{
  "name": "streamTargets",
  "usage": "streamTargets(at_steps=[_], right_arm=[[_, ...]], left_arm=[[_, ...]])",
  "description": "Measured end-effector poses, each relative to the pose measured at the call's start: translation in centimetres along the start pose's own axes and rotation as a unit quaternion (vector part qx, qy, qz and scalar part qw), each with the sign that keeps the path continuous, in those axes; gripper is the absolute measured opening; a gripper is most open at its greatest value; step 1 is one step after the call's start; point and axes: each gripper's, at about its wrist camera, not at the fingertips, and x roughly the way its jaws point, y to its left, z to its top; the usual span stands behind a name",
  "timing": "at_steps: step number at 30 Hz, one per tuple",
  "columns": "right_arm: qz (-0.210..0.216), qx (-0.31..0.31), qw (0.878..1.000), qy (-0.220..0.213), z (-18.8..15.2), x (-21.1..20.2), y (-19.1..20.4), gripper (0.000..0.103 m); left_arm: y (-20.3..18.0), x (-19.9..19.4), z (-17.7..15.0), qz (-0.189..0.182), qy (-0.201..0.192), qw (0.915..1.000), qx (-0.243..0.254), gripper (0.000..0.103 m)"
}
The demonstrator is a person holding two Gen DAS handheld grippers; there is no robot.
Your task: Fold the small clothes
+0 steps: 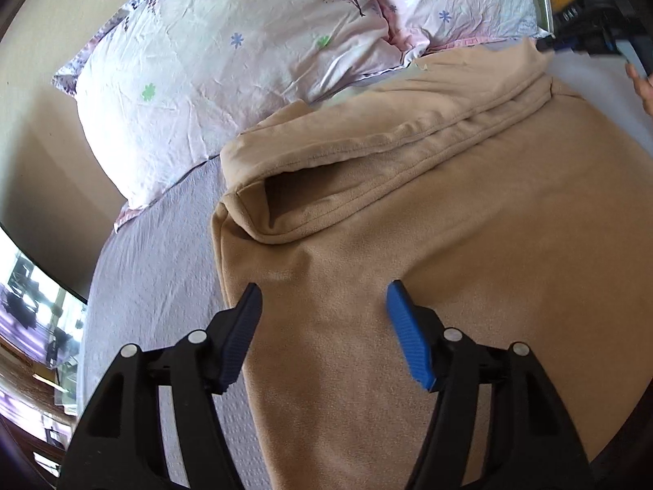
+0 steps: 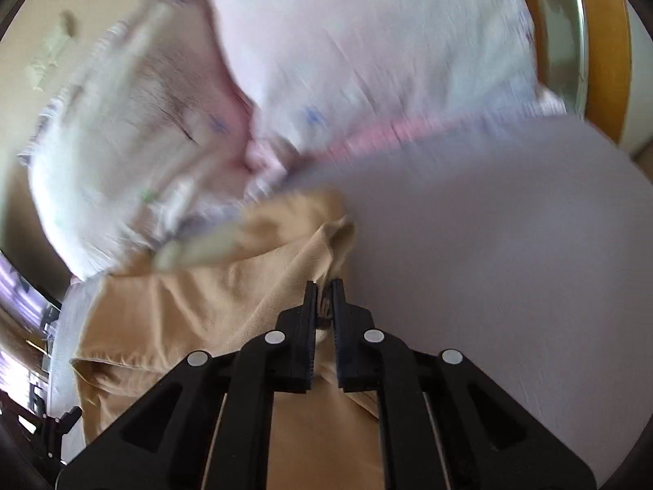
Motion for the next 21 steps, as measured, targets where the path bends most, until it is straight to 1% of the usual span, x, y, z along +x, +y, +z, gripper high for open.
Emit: streamTargets(at_steps=[1,2,3,4,6,7,8,9,10,11,12,13,14,15,16,17,18,19,20,21], right_arm=[[0.012,0.004,1.0,-0.017,0.0,-0.7,-0.1,0.021],[0.028,-0.003,0.999,-0.03,0.0,-1.2,0.4,0.035],[0.042,-0.014,0.998,-0.037,0.1,-1.5,0.9,0.041],[0.058,-0.032,0.997,-0.036,0.0,-1.5,1.7,0.044],[0.069,-0.053,0.996,-0.011,-0.1,0.1,3.3,0.044],[0.061,-0.056,0.996,0.021,-0.4,1.7,3.4,0.045],[0.039,-0.05,0.996,0.064,-0.8,3.8,3.1,0.046],[0.035,-0.041,0.994,0.098,-1.1,5.6,2.1,0.047],[0.046,-0.045,0.996,0.067,-0.9,4.8,2.1,0.046],[0.05,-0.037,0.994,0.087,-0.7,4.6,1.7,0.046],[0.065,-0.019,0.993,0.092,-0.5,3.6,1.1,0.046],[0.073,-0.013,0.994,0.086,-0.5,2.6,1.0,0.047],[0.089,-0.019,0.993,0.077,-0.6,1.0,1.0,0.053],[0.118,-0.037,0.99,0.066,-1.1,-1.3,1.1,0.058],[0.144,-0.052,0.987,0.057,-1.8,-3.3,1.3,0.069],[0.163,-0.066,0.983,0.051,-2.7,-5.2,1.7,0.08],[0.194,-0.088,0.976,0.044,-4.2,-7.6,1.1,0.084],[0.217,-0.104,0.97,0.04,-5.4,-9.3,0.5,0.087],[0.232,-0.116,0.965,0.04,-6.4,-10.2,0.2,0.09],[0.252,-0.13,0.958,0.042,-8.3,-12.2,-1.0,0.09]], left_arm=[[0.0,0.0,0.0,-0.002,0.001,1.0,-0.004,0.064],[0.0,0.0,-0.1,-0.004,0.001,1.0,-0.008,0.064],[0.2,0.2,-0.1,-0.006,0.001,0.9999,-0.011,0.065],[0.1,0.2,-0.1,-0.006,0.002,0.9999,-0.013,0.065],[0.2,0.4,0.0,0.001,-0.002,0.9998,-0.018,0.068],[0.3,0.5,-0.1,0.002,-0.004,0.9998,-0.02,0.07],[0.5,0.6,-0.2,-0.002,-0.006,0.9996,-0.026,0.07],[0.7,0.6,-0.3,-0.007,-0.007,0.9994,-0.034,0.07],[1.3,0.3,-0.5,-0.026,-0.007,0.9983,-0.052,0.07],[1.7,-0.1,-0.8,-0.045,-0.01,0.9968,-0.066,0.07],[2.0,-0.7,-1.1,-0.062,-0.016,0.9949,-0.077,0.07],[2.6,-1.4,-1.6,-0.082,-0.025,0.9923,-0.089,0.07],[3.4,-2.7,-2.4,-0.114,-0.041,0.987,-0.106,0.07],[4.0,-3.6,-3.0,-0.136,-0.052,0.9822,-0.118,0.07],[4.7,-4.5,-3.8,-0.162,-0.063,0.9759,-0.132,0.072],[5.9,-5.7,-5.1,-0.202,-0.078,0.9643,-0.153,0.074],[6.7,-6.4,-6.1,-0.229,-0.086,0.9549,-0.168,0.077],[7.5,-7.1,-7.2,-0.257,-0.095,0.9443,-0.182,0.079],[8.6,-8.1,-9.1,-0.292,-0.106,0.9281,-0.205,0.079],[9.0,-8.5,-10.1,-0.306,-0.109,0.9209,-0.215,0.08]])
